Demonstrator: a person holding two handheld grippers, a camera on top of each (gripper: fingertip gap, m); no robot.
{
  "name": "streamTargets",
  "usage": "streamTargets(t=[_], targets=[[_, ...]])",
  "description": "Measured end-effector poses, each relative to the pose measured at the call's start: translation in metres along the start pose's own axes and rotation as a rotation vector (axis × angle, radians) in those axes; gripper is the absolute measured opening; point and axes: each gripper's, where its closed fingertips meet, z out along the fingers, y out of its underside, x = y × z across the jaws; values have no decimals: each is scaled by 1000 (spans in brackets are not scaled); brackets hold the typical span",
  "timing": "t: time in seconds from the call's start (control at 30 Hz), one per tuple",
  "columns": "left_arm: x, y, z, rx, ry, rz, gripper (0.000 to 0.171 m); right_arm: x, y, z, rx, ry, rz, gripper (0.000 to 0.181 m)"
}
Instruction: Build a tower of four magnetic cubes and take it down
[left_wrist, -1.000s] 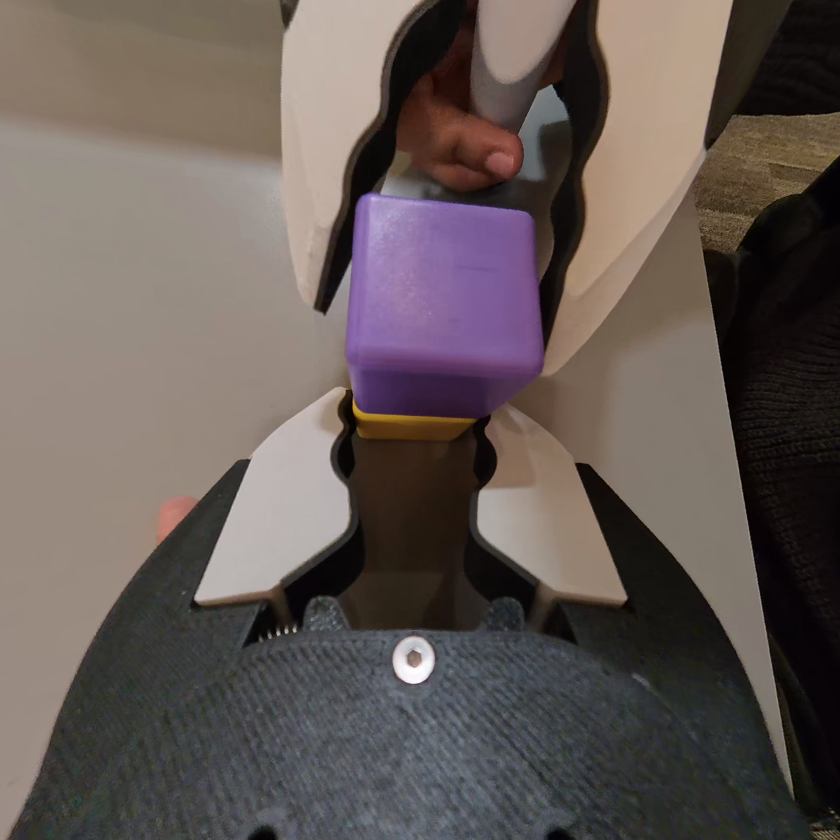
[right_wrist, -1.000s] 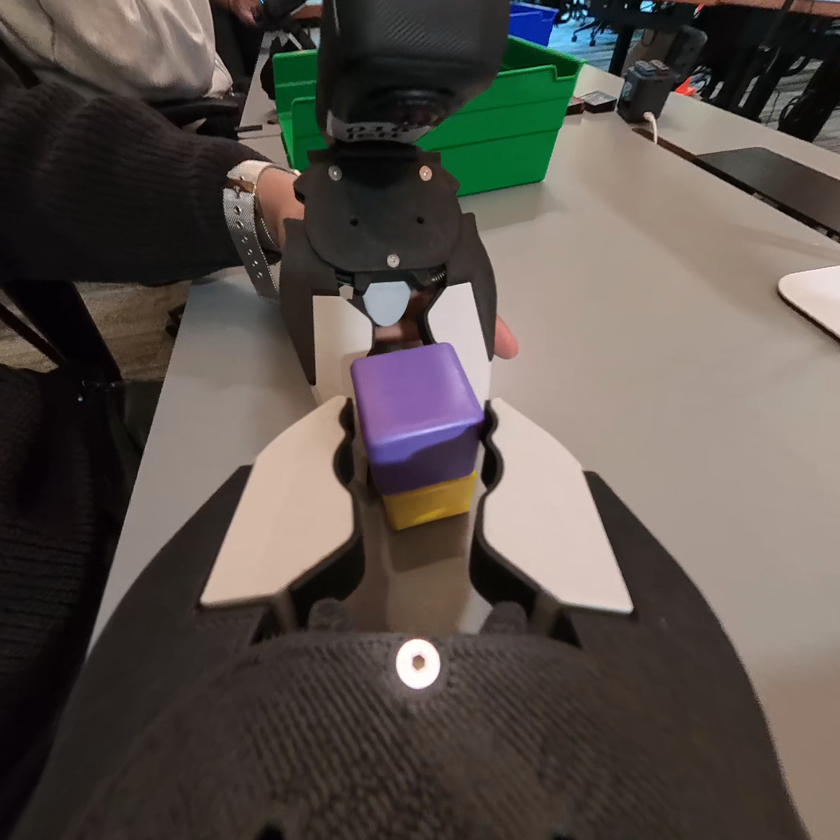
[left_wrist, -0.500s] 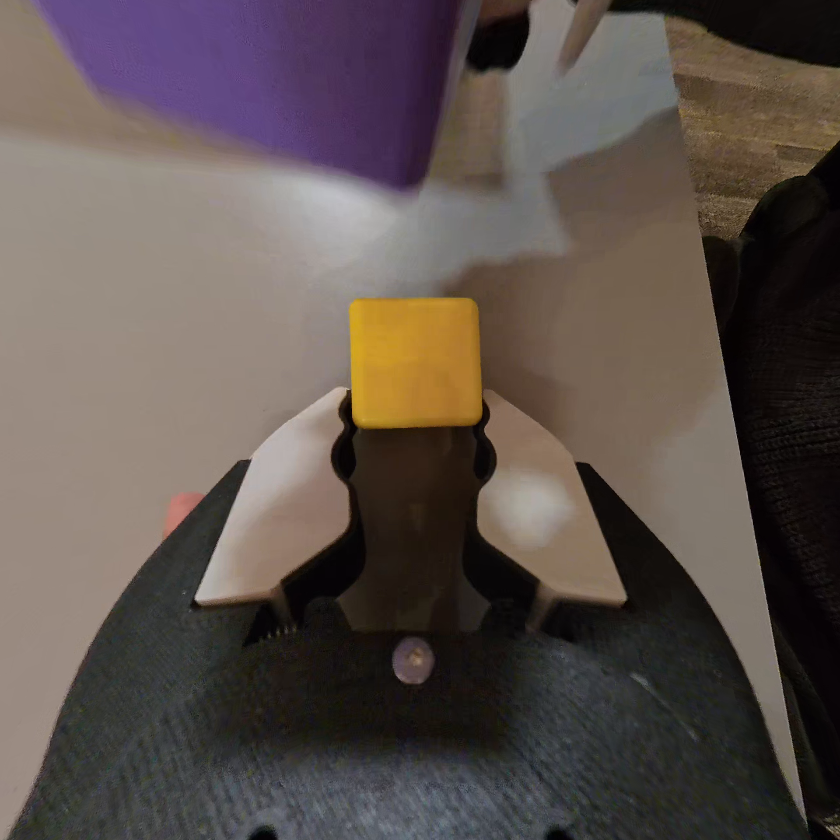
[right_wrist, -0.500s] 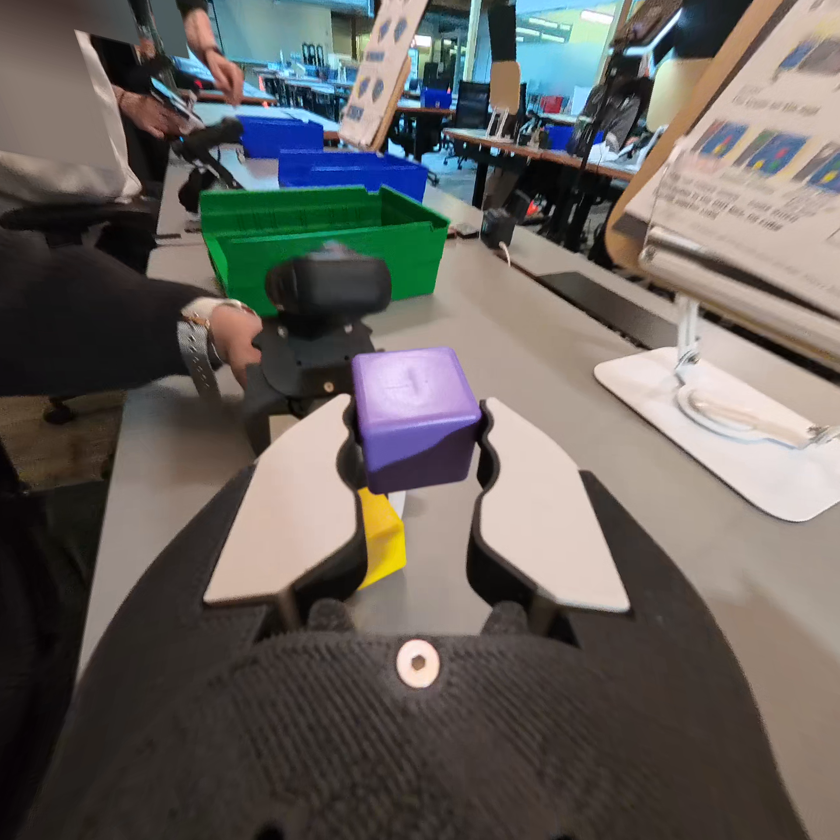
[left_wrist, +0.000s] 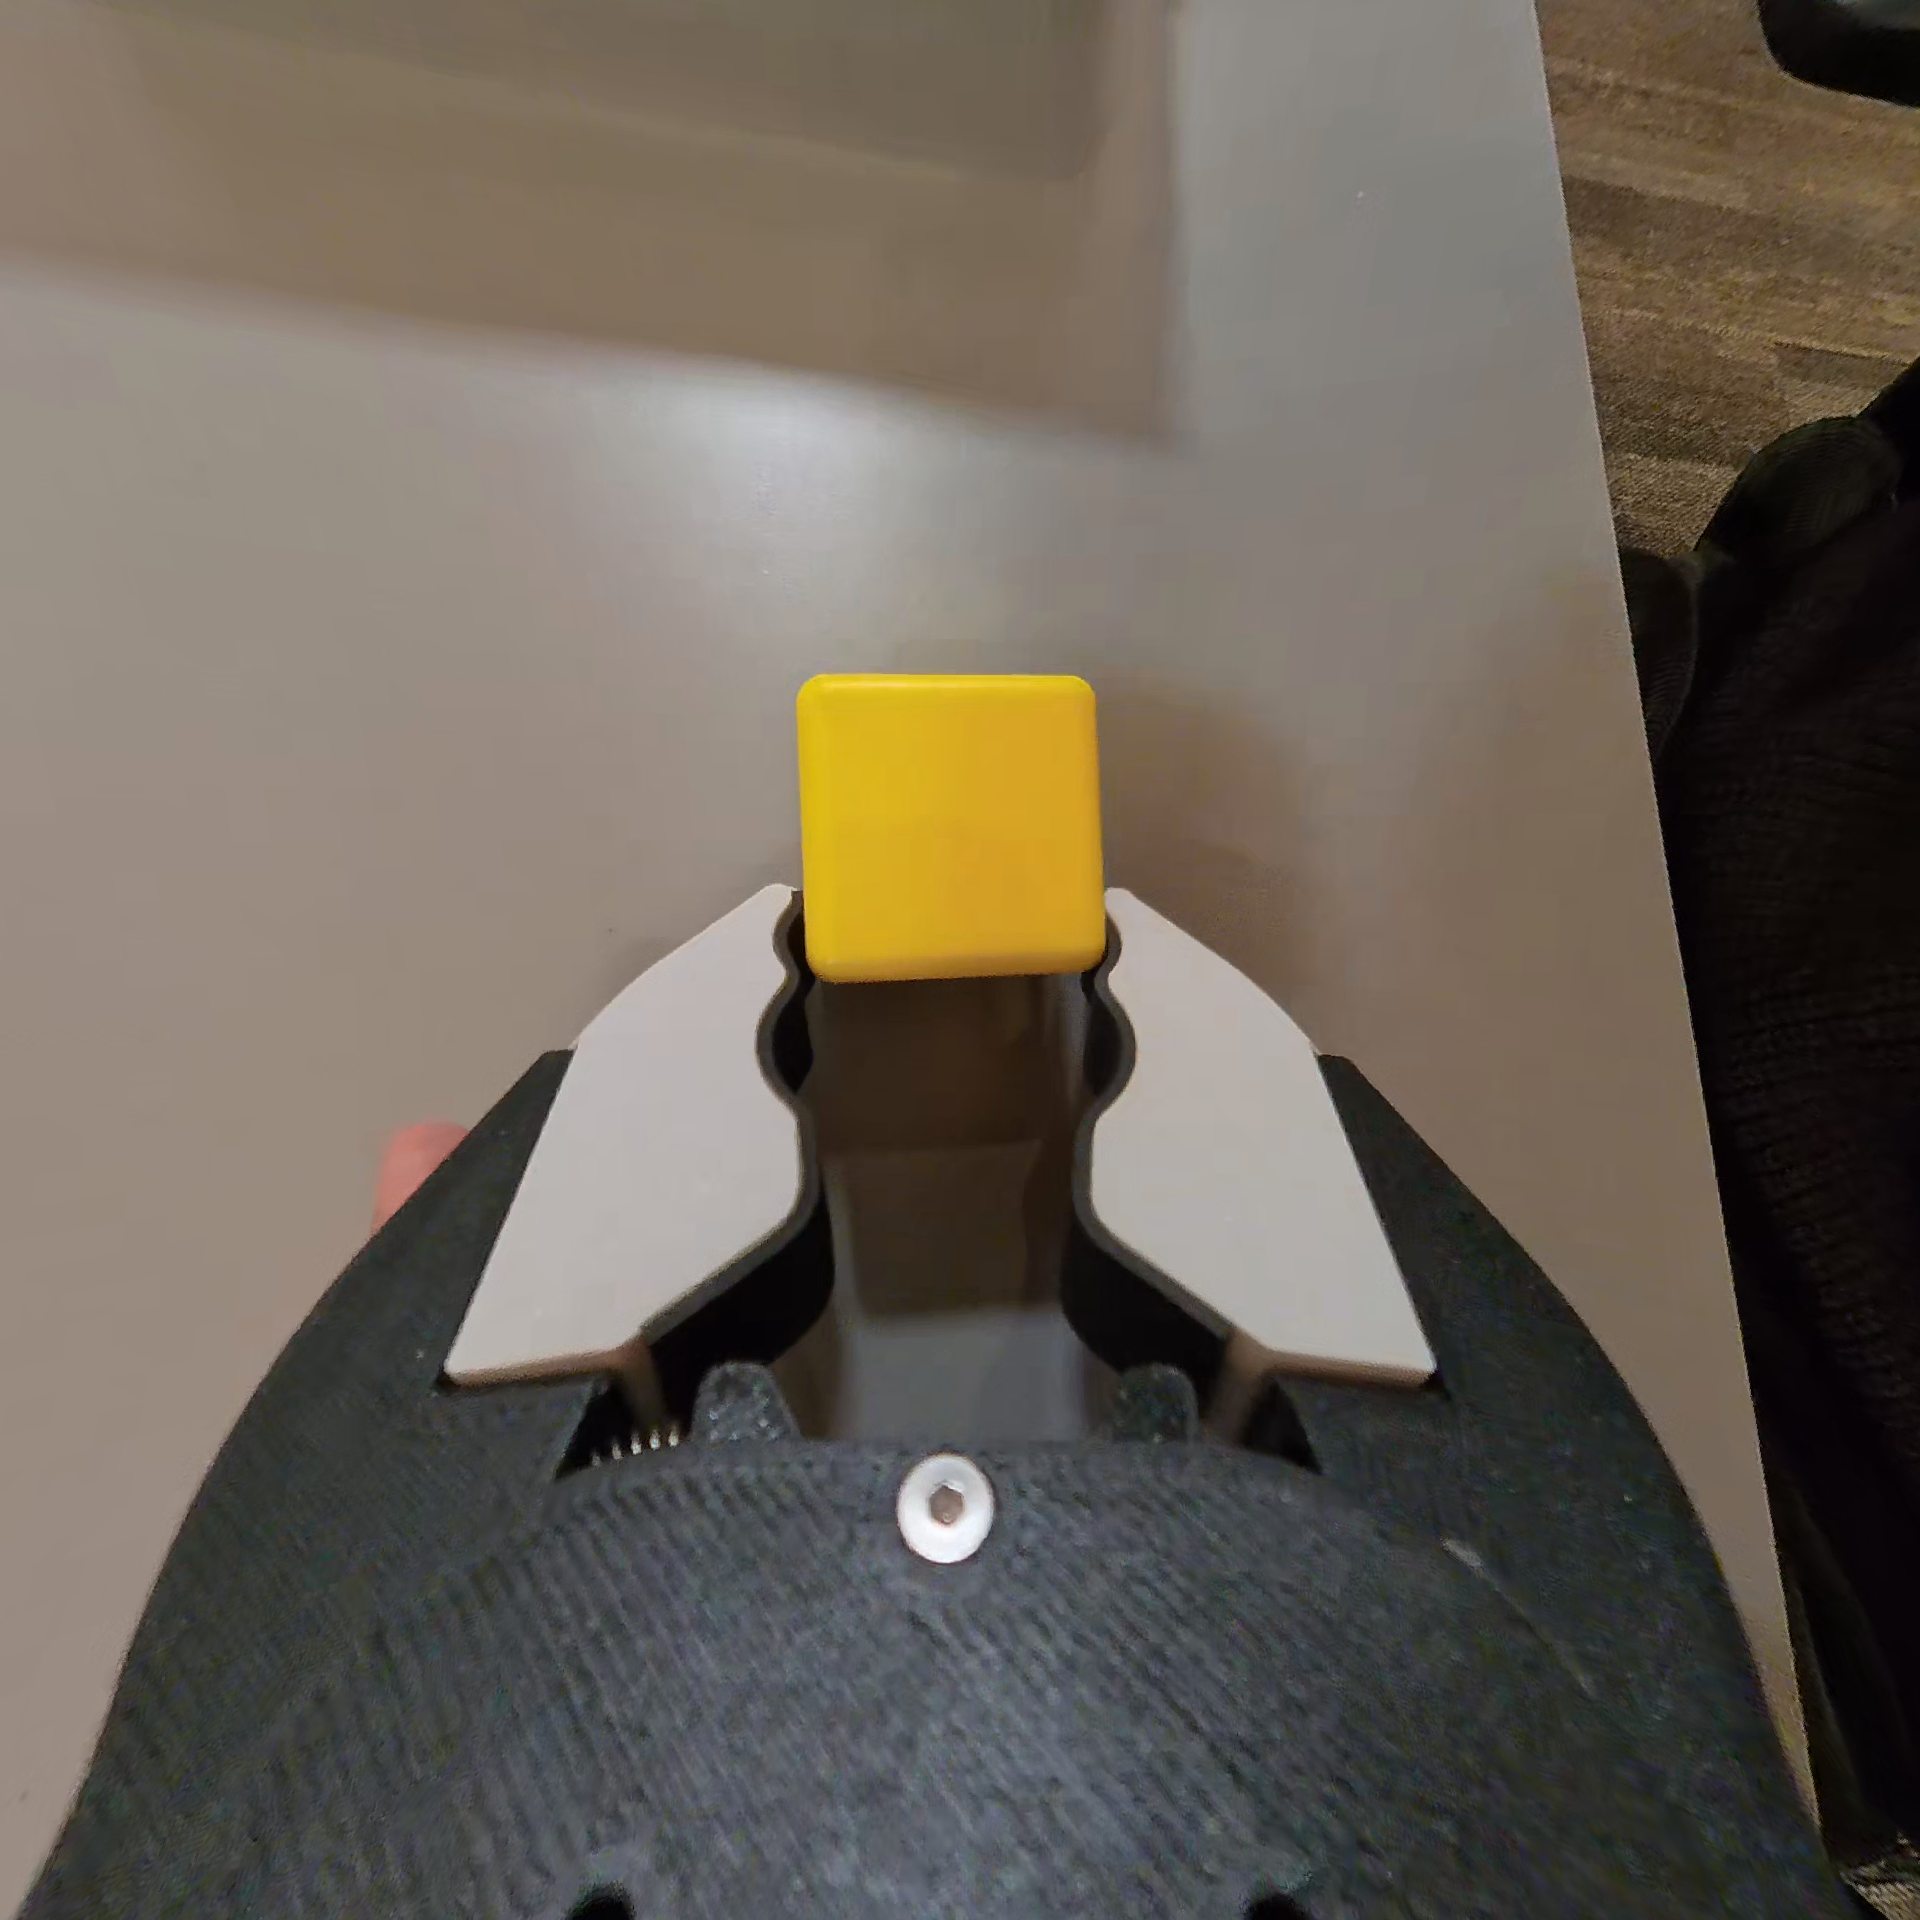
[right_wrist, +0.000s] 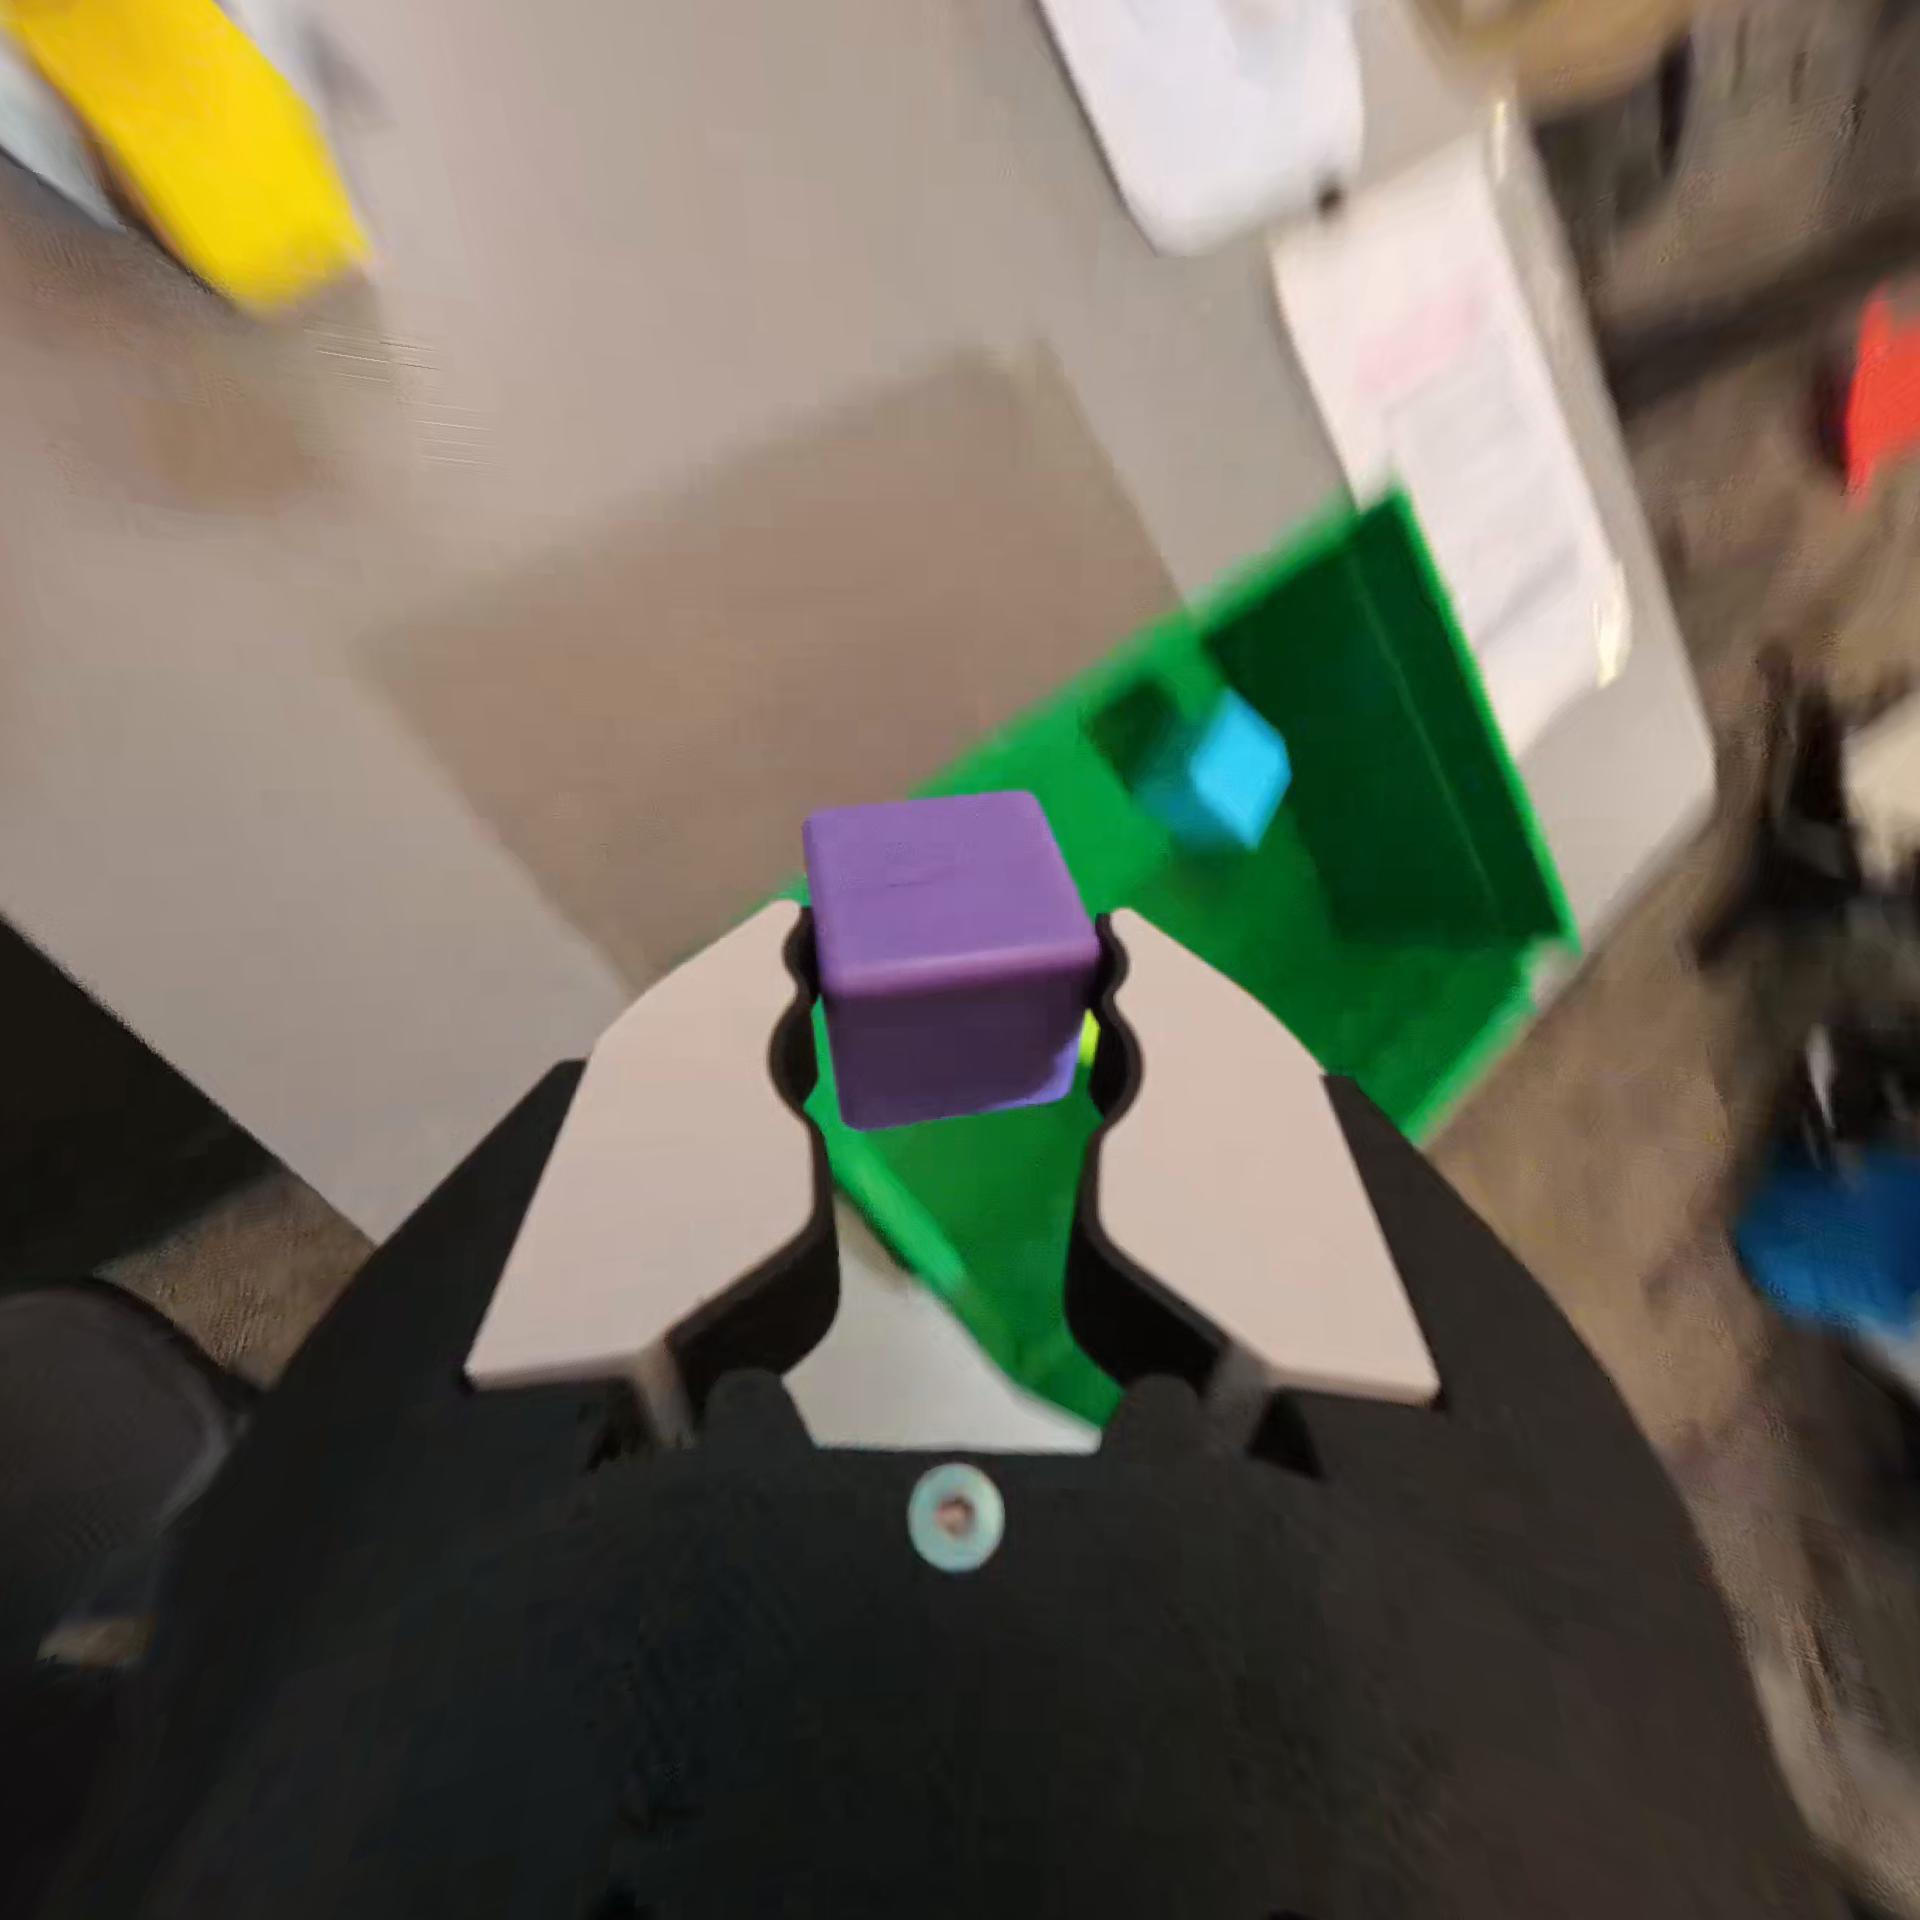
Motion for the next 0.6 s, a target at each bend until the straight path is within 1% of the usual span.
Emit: streamTargets(t=[0.07,0.1,0.17,0.3,0.37,0.47,0.6], targets=[[0,0,0,-4,-4,2,51,22,54,10,-242,73,89,51],[0,1,1,-7,-6,3,51,29,77,16,-327,88,128,51],[-1,1,1,-12,-12,6,50,33,113,33,-433,67,196,51],[-1,2,2,-20,-18,10,50,38,174,63,-622,58,248,51],[-1,2,2,-22,-18,10,50,39,190,71,-663,58,261,51],[-1,3,2,-26,-15,6,51,37,192,77,-647,40,284,51],[-1,3,3,-26,-11,4,51,37,194,80,-669,48,256,51]])
